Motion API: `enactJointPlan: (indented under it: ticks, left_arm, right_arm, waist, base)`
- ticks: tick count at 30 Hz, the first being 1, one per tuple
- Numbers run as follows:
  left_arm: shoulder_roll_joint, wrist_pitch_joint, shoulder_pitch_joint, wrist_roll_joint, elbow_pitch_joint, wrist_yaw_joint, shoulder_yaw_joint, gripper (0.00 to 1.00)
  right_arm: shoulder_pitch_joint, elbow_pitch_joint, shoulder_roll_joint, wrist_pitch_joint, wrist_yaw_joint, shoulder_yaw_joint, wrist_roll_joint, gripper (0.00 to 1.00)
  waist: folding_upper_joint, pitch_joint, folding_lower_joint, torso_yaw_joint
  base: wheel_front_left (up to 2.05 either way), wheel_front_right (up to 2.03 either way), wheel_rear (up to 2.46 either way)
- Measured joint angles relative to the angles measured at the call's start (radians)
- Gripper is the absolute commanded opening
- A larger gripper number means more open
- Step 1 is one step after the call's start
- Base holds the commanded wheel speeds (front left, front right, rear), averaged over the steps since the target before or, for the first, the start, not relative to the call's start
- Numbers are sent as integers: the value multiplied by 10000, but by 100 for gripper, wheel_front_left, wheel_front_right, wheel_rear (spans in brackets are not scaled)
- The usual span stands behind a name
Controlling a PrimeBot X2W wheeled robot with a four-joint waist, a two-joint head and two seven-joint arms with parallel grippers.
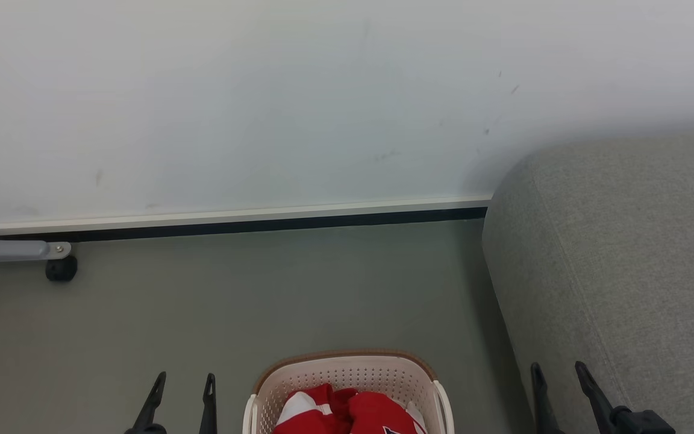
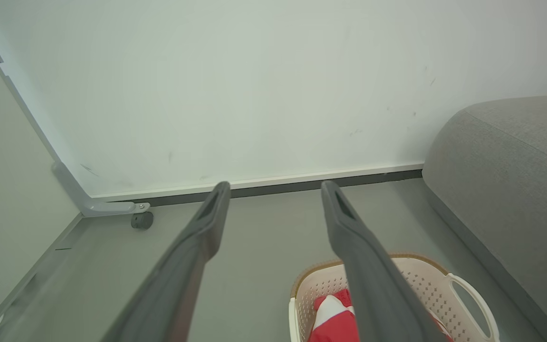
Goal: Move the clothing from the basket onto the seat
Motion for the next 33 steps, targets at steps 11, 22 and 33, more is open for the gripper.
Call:
enactJointPlan:
  ticks: [11,22,33]
  left_arm:
    - [35,-2,-518,224,21,-178,-316,100]
    - [-81,-29,-1638,612,857,-535,-968,100]
    - [-366,203,-3304,1009,2082,-836,-1664,100]
  right_arm:
    - [-411,-571,2,-2,0,-209,-198,100]
    - [-1459,-1014,-31,-44,4,-238,-433,100]
    - [-2689,-1392,-42,-73,58,-311,-539,100]
  waist:
    - [0,1089,1,-147]
    - [1,2434,2,-546]
    - [1,3834,2,-1121]
  base:
    - [0,0,0]
    - [0,0,0]
    - [0,0,0]
